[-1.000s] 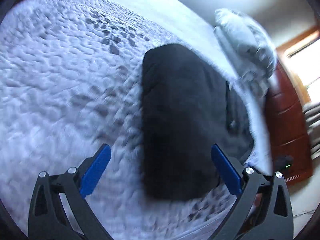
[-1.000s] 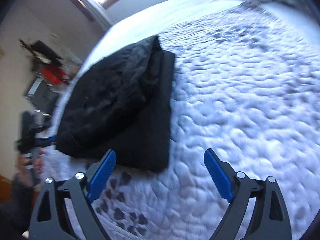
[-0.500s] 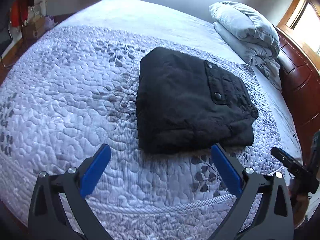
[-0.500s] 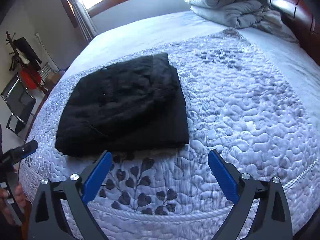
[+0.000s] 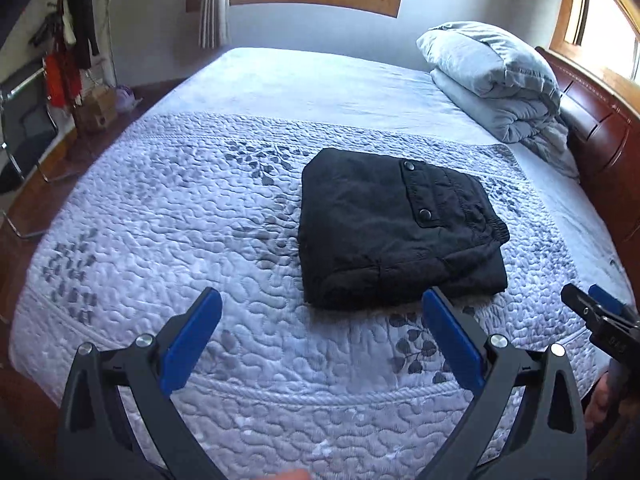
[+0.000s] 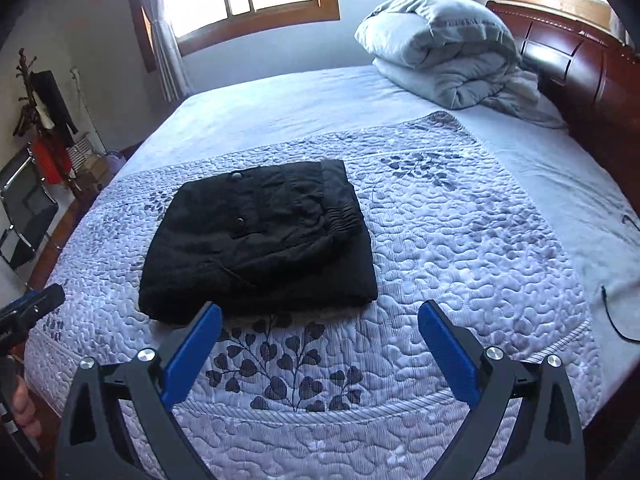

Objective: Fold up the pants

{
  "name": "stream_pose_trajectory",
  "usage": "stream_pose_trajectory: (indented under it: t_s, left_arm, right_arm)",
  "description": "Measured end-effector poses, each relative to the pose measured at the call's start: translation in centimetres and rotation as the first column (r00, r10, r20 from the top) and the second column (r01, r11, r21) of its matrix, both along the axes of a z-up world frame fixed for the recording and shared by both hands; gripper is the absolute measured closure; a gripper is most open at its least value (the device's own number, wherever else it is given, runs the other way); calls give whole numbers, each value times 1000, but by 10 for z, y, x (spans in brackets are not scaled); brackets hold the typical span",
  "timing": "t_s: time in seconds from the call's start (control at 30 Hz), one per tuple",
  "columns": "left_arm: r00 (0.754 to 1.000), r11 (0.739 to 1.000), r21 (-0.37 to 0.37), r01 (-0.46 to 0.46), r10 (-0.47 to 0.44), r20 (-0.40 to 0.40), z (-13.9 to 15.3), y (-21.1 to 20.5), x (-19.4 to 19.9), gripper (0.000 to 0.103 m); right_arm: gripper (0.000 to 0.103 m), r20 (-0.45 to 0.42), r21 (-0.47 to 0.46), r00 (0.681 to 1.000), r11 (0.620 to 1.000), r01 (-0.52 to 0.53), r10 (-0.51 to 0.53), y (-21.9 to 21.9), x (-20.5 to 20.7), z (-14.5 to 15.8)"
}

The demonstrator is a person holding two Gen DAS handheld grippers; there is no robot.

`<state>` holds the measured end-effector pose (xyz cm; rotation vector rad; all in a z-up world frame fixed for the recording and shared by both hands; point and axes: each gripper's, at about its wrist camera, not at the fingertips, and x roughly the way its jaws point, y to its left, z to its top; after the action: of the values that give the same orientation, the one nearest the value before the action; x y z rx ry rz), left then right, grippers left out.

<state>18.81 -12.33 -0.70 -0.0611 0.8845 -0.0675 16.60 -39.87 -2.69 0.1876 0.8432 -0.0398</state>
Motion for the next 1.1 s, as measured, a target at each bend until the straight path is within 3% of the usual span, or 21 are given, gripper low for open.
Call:
stream_pose_trajectory:
  t_s: [0.23,0.53,0.77,1.1]
  left_arm:
    - [999,996,81,26,-29,34,19,-11,-17,3]
    - [989,997,38,73,-77,126,42,-12,-42,3]
    - [989,995,71,66,-74,124,40,-17,-41,3]
    - [993,997,64,45,-52,107,27,-17,-32,3]
  right_arm:
    - [4,10,6,1000,1000,7,-7,9,-17,18]
    - [4,93,-61,996,998,13,-8,16,-41,50]
    - [4,106,-91,994,995,25,-15,16,-44,59]
    - [4,106,-124,994,992,38,-25,17,-45,59]
